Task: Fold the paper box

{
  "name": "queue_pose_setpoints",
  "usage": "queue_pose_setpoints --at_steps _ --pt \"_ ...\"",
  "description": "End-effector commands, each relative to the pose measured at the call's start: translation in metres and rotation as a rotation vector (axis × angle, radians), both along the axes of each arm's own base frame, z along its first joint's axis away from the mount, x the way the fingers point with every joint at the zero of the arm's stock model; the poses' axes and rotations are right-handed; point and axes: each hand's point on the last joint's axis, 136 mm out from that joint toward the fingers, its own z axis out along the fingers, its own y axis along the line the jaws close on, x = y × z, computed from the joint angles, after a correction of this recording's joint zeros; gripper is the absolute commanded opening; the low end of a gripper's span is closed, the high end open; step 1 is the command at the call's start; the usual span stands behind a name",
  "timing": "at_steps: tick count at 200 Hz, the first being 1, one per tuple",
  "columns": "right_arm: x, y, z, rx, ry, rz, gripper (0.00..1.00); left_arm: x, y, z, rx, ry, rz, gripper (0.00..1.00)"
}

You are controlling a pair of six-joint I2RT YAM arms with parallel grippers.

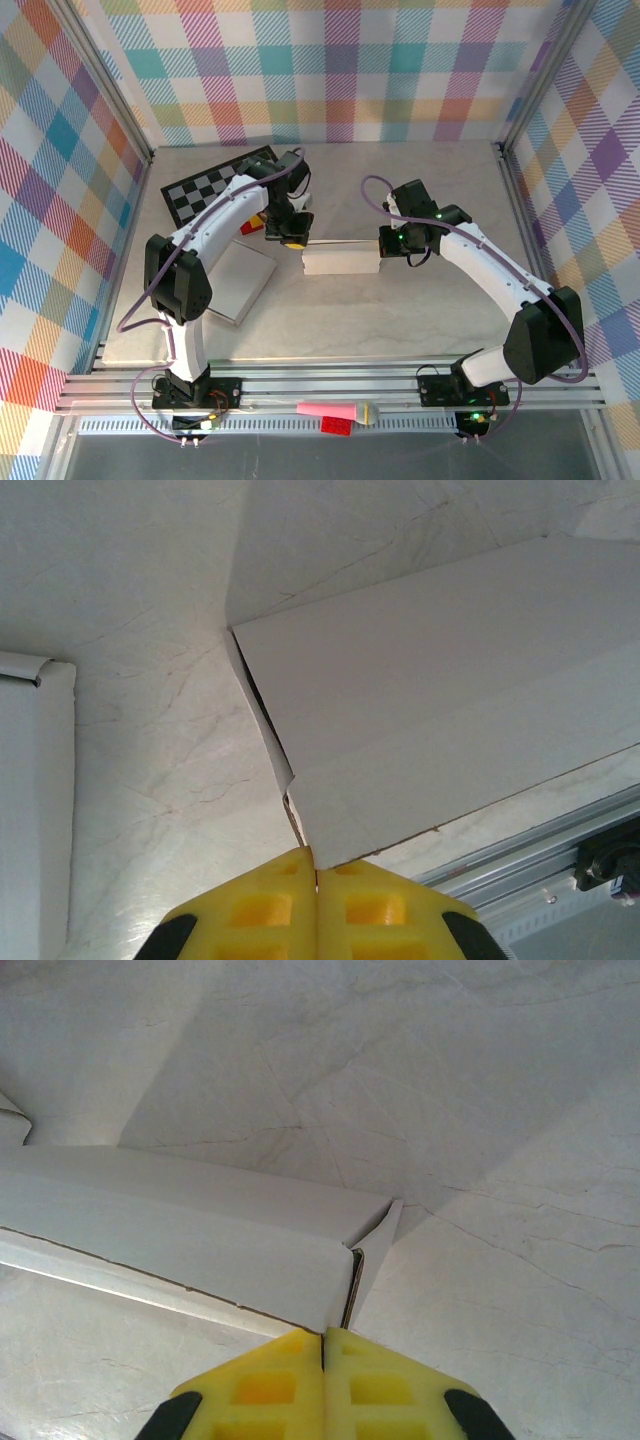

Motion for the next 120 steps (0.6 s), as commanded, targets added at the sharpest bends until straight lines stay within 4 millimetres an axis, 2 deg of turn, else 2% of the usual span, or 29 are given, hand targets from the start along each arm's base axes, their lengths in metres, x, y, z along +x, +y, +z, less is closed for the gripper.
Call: queue_pose_setpoints --at_steps 1,120 --pt "-0.001 0.011 0.001 0.029 0.015 0.042 0.0 -0.002 -0.015 0.002 -0.07 0.043 0.005 0.0" --pt "0.0 0.011 -0.005 0.021 -0.003 0.059 0.0 -0.006 -0.004 -0.018 -0.027 0.016 -0.012 0.0"
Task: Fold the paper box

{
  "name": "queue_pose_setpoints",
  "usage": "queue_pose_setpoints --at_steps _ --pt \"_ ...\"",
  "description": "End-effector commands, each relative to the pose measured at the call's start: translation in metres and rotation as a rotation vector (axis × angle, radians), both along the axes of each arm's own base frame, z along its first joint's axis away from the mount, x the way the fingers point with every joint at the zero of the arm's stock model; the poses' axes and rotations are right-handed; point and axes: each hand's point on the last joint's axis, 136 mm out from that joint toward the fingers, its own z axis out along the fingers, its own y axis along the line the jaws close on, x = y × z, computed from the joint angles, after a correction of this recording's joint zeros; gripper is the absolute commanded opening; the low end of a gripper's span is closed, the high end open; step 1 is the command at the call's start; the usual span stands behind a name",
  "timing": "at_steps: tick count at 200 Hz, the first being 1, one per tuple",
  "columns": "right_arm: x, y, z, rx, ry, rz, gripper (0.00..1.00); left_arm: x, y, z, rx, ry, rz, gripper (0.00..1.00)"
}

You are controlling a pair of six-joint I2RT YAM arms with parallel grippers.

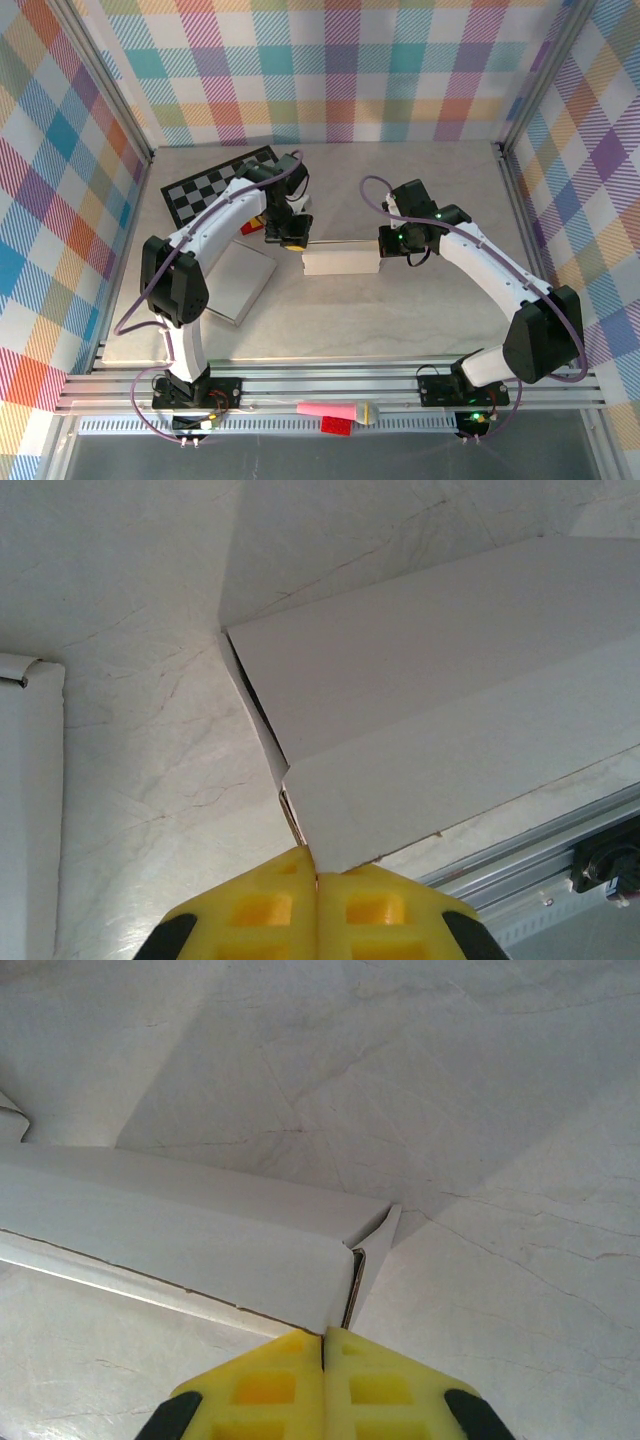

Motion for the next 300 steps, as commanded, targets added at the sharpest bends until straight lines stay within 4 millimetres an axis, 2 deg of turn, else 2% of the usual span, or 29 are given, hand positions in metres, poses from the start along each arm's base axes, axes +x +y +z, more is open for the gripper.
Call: queue_pose_setpoints --at_steps 1,63,110,154,173,198,216,249,272,300 --pt "-0.002 0.01 -0.005 0.027 0.009 0.045 0.0 -0.004 -0.004 -0.013 -0.008 0.024 -0.017 0.0" --pt "-0.003 0.01 -0.007 0.029 0.01 0.043 0.0 -0.01 0.003 -0.026 0.014 0.028 -0.021 0.0" --pt "-0.007 0.009 0.004 0.062 0.006 0.006 0.0 -0.01 0.003 -0.024 0.014 0.022 -0.018 0.0" --pt "-0.019 -0.002 0.014 0.108 0.044 -0.148 0.23 -0.011 0.003 -0.025 0.01 0.024 -0.014 0.0" --pt "-0.023 -0.004 0.022 0.162 0.062 -0.237 0.36 -0.01 0.003 -0.024 0.007 0.021 -0.013 0.0" --pt "-0.022 0.001 0.039 0.277 0.076 -0.345 0.49 -0.011 0.002 -0.025 0.004 0.024 -0.014 0.0" --pt "-0.019 0.004 0.044 0.375 0.121 -0.463 0.6 -0.011 0.002 -0.024 0.004 0.024 -0.012 0.0" --pt "-0.01 0.014 0.037 0.616 0.3 -0.718 0.64 -0.011 0.002 -0.024 0.003 0.024 -0.01 0.0" --pt "0.002 0.014 0.037 0.761 0.326 -0.854 0.69 -0.011 0.002 -0.025 0.003 0.026 -0.009 0.0" --pt "0.009 0.011 0.027 0.819 0.342 -0.925 0.68 -0.012 0.003 -0.025 0.004 0.028 -0.007 0.0"
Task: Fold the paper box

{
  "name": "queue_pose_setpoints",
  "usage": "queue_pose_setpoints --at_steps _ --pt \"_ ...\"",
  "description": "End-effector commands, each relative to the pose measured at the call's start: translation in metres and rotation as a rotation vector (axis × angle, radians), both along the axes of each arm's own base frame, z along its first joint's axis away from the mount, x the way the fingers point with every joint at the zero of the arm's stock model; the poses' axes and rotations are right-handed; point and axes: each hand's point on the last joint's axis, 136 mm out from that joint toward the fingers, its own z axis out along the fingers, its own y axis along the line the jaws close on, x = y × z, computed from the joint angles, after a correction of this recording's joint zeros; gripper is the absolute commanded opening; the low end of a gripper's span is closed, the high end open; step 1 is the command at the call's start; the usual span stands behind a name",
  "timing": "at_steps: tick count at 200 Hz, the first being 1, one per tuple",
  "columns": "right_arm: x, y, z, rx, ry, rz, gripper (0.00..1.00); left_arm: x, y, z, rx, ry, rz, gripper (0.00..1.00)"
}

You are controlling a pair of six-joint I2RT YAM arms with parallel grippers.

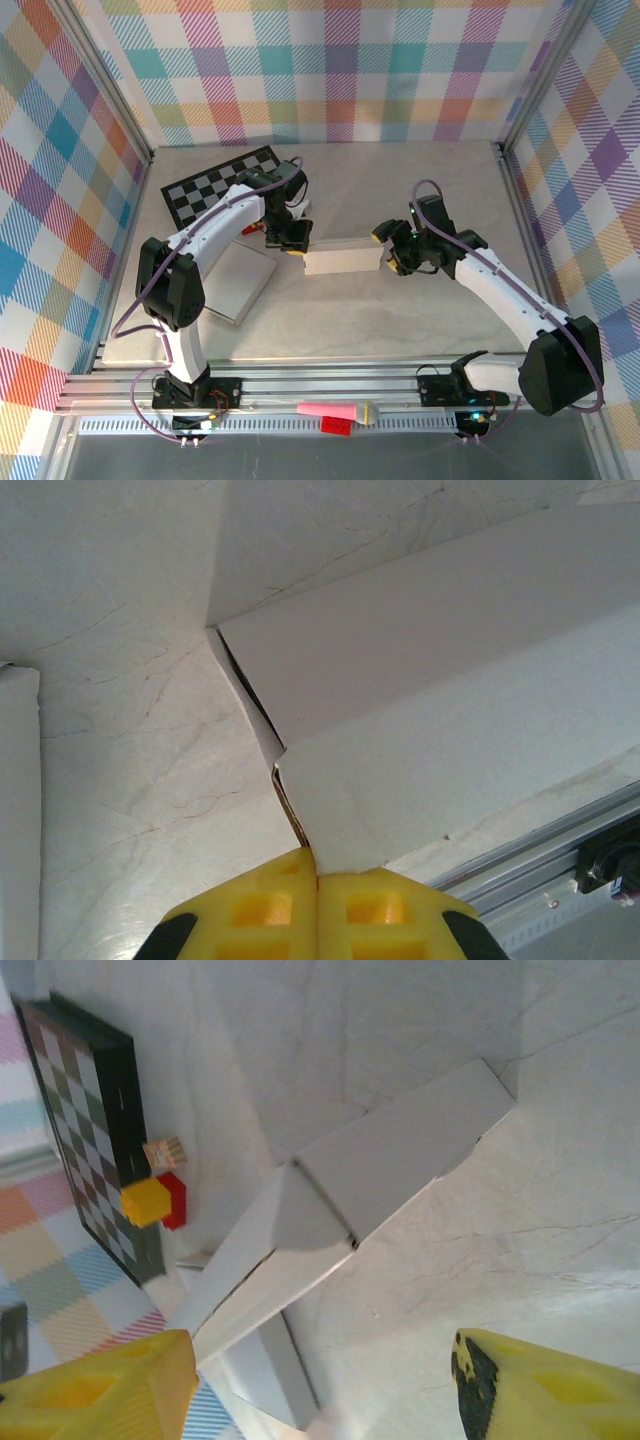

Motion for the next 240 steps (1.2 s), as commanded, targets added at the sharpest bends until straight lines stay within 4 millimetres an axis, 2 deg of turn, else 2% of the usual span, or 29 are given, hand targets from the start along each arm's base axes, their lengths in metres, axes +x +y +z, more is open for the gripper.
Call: queue_pose_setpoints --at_steps 1,27,66,136,180,208,240 --pt "0.016 0.007 0.021 0.174 -0.018 -0.129 0.68 -0.008 0.003 -0.012 0.025 0.035 0.003 0.0" --pt "0.019 0.009 0.006 0.218 0.007 -0.155 0.6 -0.007 0.003 -0.013 0.023 0.037 0.002 0.0" --pt "0.02 0.003 -0.002 0.196 0.002 -0.173 0.5 -0.006 0.001 -0.013 0.02 0.035 0.004 0.0" --pt "0.019 -0.006 -0.022 0.16 0.037 -0.179 0.46 -0.005 0.0 -0.013 0.013 0.039 0.004 0.0" --pt "0.018 -0.008 -0.031 0.143 0.057 -0.179 0.38 -0.005 -0.005 -0.005 -0.025 0.031 0.013 0.0" --pt "0.018 -0.009 -0.035 0.132 0.069 -0.179 0.35 -0.004 -0.016 0.013 -0.15 0.027 0.079 0.21" --pt "0.015 -0.011 -0.039 0.114 0.087 -0.179 0.34 0.002 -0.017 0.035 -0.291 0.025 0.176 0.31"
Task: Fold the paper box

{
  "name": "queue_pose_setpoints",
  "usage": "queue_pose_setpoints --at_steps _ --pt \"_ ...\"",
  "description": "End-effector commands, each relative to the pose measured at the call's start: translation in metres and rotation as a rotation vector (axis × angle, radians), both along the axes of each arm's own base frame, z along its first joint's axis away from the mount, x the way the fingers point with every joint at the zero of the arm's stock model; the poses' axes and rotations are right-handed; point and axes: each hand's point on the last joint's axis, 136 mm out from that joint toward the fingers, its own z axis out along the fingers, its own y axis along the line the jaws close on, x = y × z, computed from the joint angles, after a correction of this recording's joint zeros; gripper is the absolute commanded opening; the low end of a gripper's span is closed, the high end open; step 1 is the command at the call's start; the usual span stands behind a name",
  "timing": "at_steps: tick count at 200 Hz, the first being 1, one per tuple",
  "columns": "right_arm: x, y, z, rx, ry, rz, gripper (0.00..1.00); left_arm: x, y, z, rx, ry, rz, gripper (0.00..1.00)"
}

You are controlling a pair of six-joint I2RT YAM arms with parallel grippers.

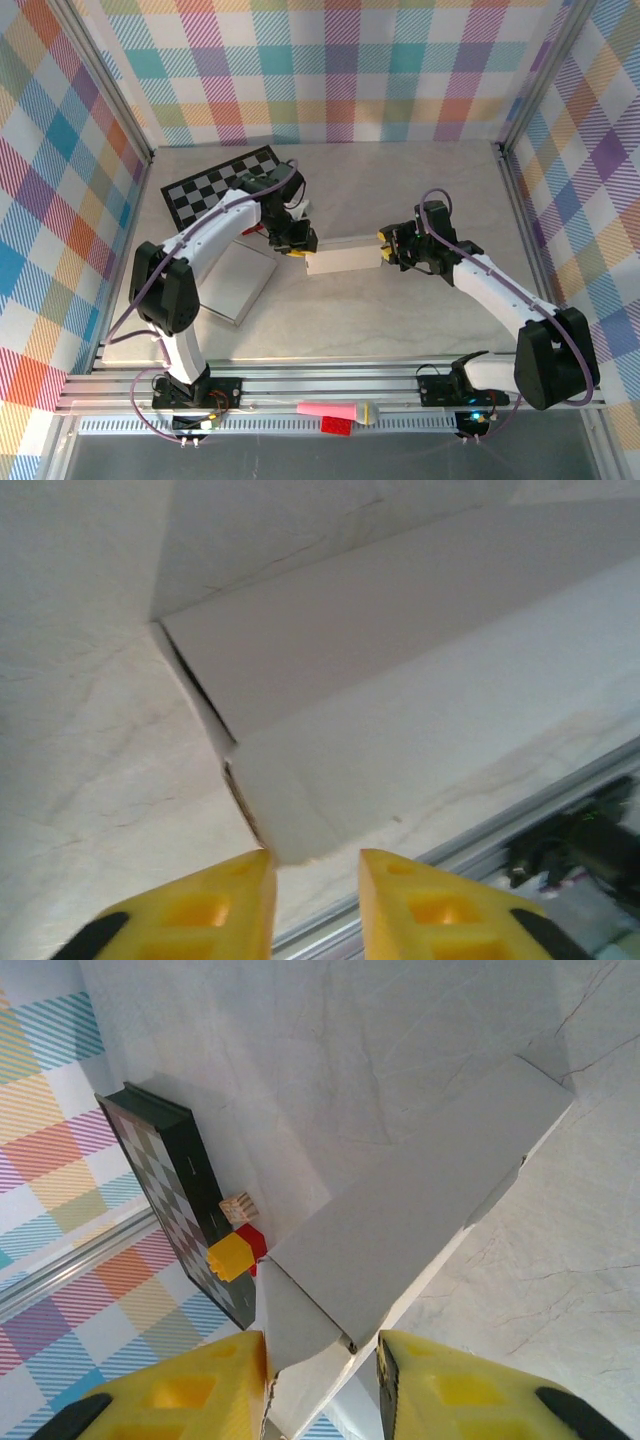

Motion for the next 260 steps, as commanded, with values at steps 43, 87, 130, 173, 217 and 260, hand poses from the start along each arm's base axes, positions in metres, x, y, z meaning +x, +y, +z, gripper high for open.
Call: queue_pose_setpoints --at_steps 43,87,130,173,217,260 --pt "-0.013 -0.009 -0.029 -0.068 0.097 0.009 0.33 0.017 0.01 0.023 -0.205 0.028 0.218 0.39" --pt "-0.014 -0.009 -0.032 -0.081 0.112 0.016 0.32 0.024 0.012 0.01 -0.191 0.047 0.251 0.4" --pt "-0.015 -0.01 -0.031 -0.084 0.116 0.016 0.32 0.021 0.01 -0.002 -0.199 0.078 0.257 0.35" --pt "-0.015 -0.009 -0.031 -0.084 0.118 0.019 0.32 0.016 0.014 -0.013 -0.173 0.094 0.253 0.35" --pt "-0.016 -0.009 -0.032 -0.089 0.123 0.023 0.32 0.012 0.02 -0.023 -0.137 0.096 0.245 0.31" --pt "-0.018 -0.01 -0.034 -0.095 0.135 0.027 0.32 0.009 0.026 -0.032 -0.121 0.091 0.253 0.31"
